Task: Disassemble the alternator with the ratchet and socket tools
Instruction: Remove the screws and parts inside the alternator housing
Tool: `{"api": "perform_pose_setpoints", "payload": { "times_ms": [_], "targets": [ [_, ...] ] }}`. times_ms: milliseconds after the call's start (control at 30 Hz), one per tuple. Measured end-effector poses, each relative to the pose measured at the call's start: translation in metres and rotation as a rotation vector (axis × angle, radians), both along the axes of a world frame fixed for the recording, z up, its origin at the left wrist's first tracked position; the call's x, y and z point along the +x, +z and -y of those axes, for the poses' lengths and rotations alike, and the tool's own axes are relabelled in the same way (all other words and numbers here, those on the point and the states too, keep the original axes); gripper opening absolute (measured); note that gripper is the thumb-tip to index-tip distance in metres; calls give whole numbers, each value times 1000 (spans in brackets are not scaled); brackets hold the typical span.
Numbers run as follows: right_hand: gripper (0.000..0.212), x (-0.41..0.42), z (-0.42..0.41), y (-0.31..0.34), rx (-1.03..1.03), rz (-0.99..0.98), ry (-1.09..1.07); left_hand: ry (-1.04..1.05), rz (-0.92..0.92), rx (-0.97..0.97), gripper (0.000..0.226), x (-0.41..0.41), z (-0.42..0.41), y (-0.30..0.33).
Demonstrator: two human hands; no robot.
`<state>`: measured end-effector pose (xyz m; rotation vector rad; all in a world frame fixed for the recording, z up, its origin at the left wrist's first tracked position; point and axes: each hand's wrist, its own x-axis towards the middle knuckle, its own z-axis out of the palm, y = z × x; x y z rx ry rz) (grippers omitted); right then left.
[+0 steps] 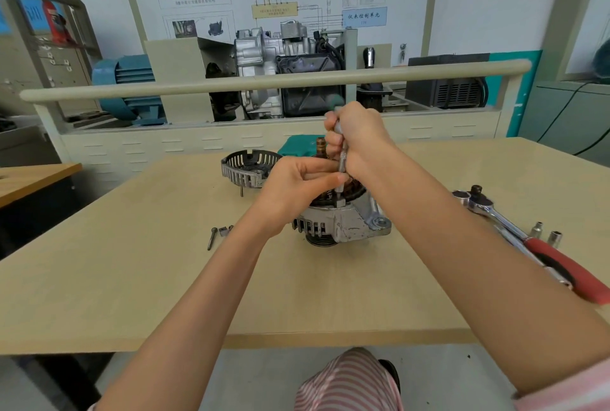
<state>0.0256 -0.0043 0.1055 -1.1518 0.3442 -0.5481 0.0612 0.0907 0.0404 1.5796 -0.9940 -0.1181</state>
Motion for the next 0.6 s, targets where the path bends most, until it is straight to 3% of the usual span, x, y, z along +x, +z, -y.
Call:
{"api": "perform_pose_setpoints", "payload": {
  "times_ms": [67,200,267,467,600],
  "targets": [
    [13,1,-5,-4,51,37,-194,18,8,-17,21,-1,2,-3],
    [33,0,-1,1,329,129,-210,44,17,2,19,-2,5,-2],
    [18,-2,1,2,291,94,-191,31,20,34,19,-3,4,0],
    [27,0,9,8,109,-90,212,-28,39,128,20,-2,-2,5],
    [23,2,17,13,5,-176,480,-19,22,89,17,-3,-3,5]
  ]
}}
